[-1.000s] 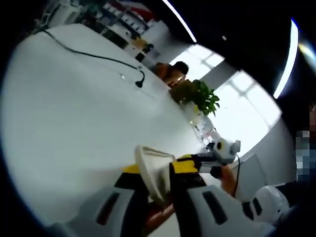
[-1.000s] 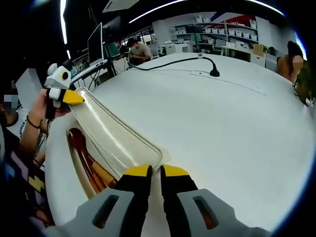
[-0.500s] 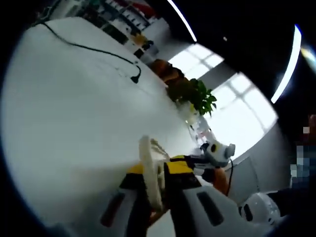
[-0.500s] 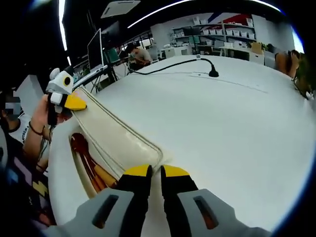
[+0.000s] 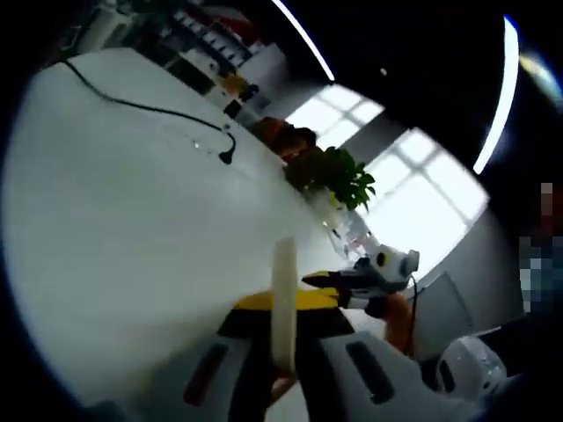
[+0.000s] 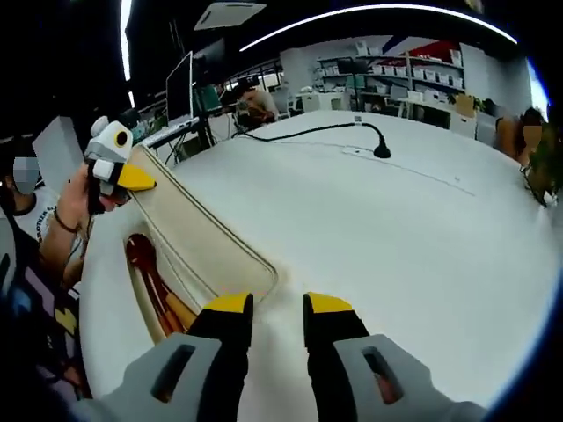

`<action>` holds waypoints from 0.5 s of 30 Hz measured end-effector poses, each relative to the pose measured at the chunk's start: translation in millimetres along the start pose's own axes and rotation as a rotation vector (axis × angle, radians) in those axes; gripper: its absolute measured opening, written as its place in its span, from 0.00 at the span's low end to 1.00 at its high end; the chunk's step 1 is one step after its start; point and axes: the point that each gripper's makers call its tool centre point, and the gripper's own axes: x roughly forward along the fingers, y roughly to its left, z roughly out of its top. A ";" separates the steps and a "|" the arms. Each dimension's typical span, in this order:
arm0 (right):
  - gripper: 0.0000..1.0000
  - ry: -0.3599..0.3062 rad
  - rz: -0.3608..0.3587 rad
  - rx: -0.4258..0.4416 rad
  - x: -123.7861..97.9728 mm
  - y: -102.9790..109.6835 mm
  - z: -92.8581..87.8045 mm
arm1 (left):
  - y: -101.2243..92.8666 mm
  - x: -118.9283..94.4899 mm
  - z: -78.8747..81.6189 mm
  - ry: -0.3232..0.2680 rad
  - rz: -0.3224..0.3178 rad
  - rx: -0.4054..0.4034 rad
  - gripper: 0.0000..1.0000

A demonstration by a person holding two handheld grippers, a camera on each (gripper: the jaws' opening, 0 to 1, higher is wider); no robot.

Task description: Arrange the utensils inside the cutlery case until each visible utensil rests in its matching compartment.

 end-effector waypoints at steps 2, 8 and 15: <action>0.22 -0.021 0.010 -0.049 -3.2 2.8 9.9 | -6.5 -3.8 1.2 0.000 -0.010 0.075 0.03; 0.24 -0.113 -0.007 -0.233 -11.7 9.3 39.7 | -22.6 -15.9 5.9 -0.037 -0.048 0.351 0.03; 0.24 -0.130 -0.007 -0.479 -18.2 20.8 53.8 | -48.2 -27.7 6.8 -0.083 -0.142 0.642 0.03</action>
